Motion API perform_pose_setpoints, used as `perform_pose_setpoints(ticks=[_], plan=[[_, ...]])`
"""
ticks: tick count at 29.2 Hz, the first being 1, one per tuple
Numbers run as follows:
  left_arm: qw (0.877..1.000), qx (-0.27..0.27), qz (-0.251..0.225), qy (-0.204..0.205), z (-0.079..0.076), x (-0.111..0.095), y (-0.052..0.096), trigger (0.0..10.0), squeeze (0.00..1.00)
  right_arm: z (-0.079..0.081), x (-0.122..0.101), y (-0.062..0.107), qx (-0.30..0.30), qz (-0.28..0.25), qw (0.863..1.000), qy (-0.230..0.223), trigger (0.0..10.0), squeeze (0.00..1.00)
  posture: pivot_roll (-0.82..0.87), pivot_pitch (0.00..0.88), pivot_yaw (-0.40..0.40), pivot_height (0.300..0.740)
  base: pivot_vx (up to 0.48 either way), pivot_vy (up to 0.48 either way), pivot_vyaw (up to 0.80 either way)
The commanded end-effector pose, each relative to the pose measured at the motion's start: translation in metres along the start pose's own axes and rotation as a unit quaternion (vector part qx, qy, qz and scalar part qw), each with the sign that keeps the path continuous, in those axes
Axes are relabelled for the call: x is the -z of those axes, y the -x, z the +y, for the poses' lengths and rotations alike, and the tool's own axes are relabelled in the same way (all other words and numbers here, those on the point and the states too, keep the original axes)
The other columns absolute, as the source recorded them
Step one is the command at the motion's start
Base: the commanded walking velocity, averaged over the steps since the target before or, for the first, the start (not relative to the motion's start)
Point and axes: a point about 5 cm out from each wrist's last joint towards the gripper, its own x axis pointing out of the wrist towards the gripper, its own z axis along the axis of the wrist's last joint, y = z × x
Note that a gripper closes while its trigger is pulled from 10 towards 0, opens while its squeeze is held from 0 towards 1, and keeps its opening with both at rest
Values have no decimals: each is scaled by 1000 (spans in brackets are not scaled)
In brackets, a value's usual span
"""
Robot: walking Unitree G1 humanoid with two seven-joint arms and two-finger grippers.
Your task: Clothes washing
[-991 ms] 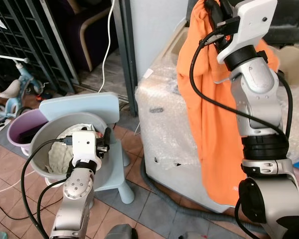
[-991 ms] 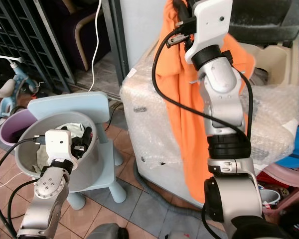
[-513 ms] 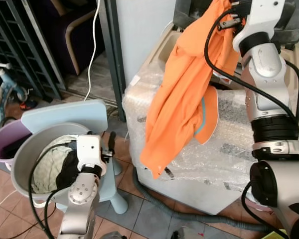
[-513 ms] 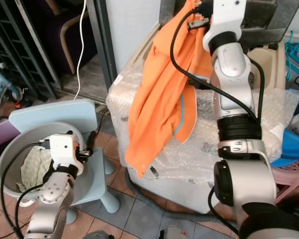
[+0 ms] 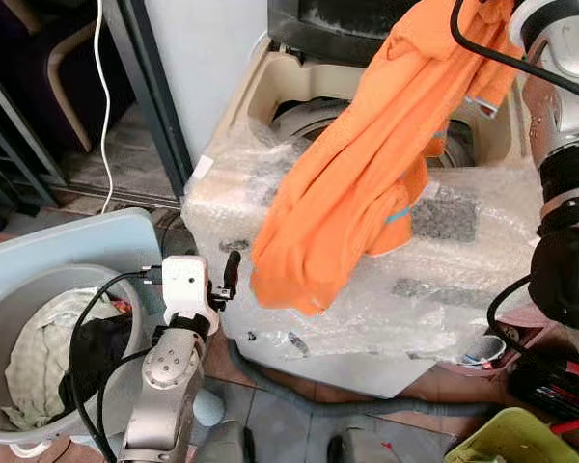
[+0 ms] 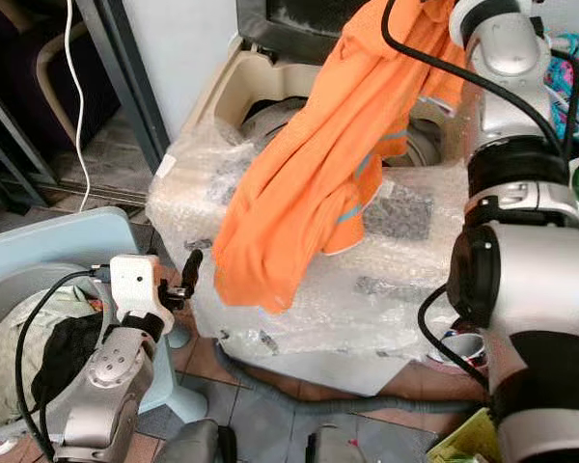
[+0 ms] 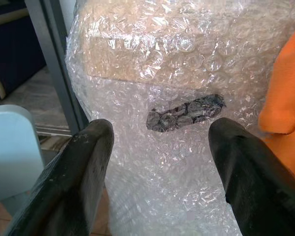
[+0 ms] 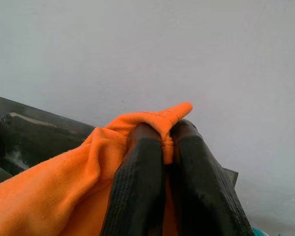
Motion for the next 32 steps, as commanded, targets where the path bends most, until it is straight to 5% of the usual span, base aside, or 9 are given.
perform_pose_setpoints(ticks=[1, 4, 11, 19, 21, 22, 23, 28, 32], plan=[[1000, -12, 3, -4, 5, -1, 4, 10000, 0, 7, -19, -8, -27, -23, 999, -12, 10000, 0, 29, 73, -7, 740, 0, 0, 0], [1000, -17, 1, -6, 6, -2, 6, 10000, 0, 14, -40, -14, -42, -57, 994, -86, 10000, 0, 54, 85, -42, 740, 0, 0, 0], [999, -32, 2, 1, 6, -2, 10, 10000, 0, 31, -67, -20, -55, -91, 994, -23, 10000, 0, 74, 97, -61, 740, 0, 0, 0], [1000, -22, 5, 0, 2, -2, 8, 10000, 0, 72, 85, 27, -187, 205, 956, 94, 10000, 0, 69, 93, -53, 740, 0, 0, 0], [1000, -19, 6, 0, 1, -1, 8, 10000, 0, 74, 94, 32, -203, 220, 948, 110, 10000, 110, 67, 93, -52, 740, 0, 0, 0], [1000, -17, 9, 0, 0, -1, 8, 10000, 0, 75, 105, 39, -225, 238, 936, 125, 10000, 686, 59, 90, -49, 740, 0, 0, 0], [1000, -16, 9, 1, 0, -1, 8, 10000, 0, 75, 108, 42, -233, 244, 934, 115, 10000, 1000, 59, 90, -49, 740, 0, 0, 0], [1000, -12, 11, 1, -2, 0, 6, 10000, 0, 67, 98, 39, -257, 189, 938, 139, 10000, 1000, 46, 80, -39, 740, 0, 0, 0], [1000, -6, 12, 1, -2, 1, 4, 10000, 0, 51, 55, 26, -276, 53, 960, 5, 10000, 1000, 35, 70, -25, 740, 0, 0, 0]])
